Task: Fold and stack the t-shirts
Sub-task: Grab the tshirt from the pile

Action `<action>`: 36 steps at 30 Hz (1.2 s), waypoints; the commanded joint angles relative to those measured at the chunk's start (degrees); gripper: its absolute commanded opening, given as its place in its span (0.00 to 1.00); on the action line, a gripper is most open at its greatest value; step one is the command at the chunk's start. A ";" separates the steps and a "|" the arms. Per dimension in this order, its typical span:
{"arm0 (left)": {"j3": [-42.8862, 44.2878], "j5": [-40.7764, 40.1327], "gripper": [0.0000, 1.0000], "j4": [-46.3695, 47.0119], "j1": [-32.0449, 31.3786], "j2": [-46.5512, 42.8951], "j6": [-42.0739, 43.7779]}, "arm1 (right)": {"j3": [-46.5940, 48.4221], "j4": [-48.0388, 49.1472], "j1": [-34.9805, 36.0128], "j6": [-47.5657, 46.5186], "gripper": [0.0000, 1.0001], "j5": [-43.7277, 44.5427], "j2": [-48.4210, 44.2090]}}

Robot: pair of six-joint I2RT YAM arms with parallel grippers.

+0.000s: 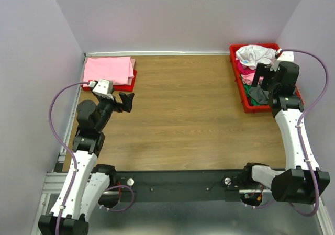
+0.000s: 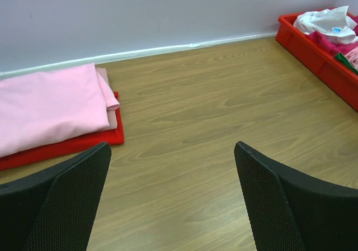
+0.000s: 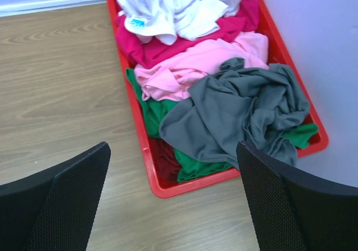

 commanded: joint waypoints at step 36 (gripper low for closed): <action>-1.29 -0.73 0.98 2.61 -0.29 -0.80 0.45 | 30.63 -14.99 -13.05 -12.72 0.72 -14.28 44.71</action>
